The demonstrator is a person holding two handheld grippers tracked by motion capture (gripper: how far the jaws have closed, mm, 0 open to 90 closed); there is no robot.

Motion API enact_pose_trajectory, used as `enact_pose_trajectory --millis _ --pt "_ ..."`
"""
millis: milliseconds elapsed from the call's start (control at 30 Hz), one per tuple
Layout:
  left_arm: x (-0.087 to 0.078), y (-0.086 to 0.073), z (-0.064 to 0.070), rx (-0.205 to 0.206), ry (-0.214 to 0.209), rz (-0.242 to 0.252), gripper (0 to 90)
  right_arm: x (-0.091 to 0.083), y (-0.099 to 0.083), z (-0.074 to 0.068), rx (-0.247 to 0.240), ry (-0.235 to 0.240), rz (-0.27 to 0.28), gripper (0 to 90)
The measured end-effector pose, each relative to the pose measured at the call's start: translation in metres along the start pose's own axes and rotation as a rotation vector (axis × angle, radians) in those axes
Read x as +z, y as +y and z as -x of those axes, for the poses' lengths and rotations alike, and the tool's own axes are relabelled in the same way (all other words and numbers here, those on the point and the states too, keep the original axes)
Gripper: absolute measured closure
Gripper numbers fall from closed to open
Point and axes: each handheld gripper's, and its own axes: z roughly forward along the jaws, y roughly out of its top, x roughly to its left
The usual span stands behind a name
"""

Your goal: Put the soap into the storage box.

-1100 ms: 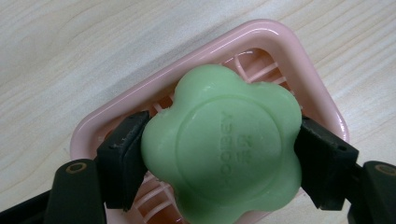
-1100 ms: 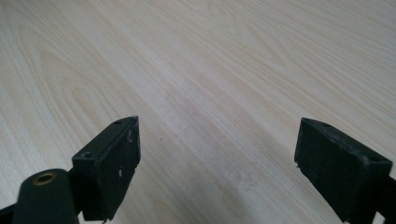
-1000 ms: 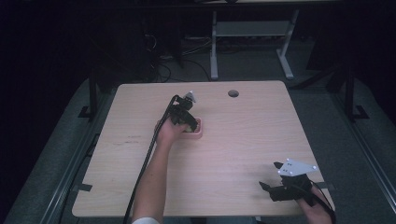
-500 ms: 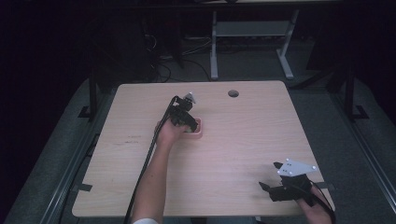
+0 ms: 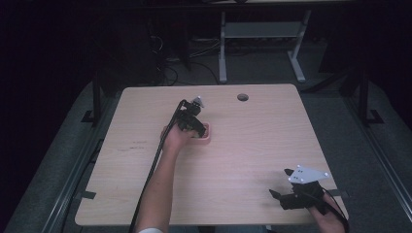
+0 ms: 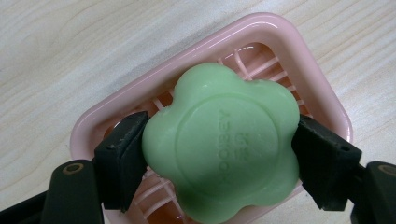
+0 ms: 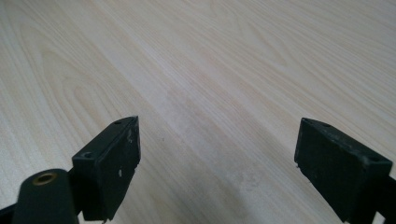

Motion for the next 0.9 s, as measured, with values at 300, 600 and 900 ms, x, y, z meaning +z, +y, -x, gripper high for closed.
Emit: enact_pose_trajectory --millis 300,600,900 --pt "-0.005 -0.001 0.000 0.000 -0.006 0.021 22.5 0.001 0.000 0.000 -0.003 0.000 0.001 13.8" --pt "-0.011 -0.003 -0.001 -0.007 -0.017 0.049 22.4 0.001 0.000 0.000 0.000 -0.002 0.000 13.8" --pt "-0.020 -0.005 0.000 -0.005 0.004 0.069 22.0 0.001 0.000 -0.001 -0.002 0.000 0.000 13.8"
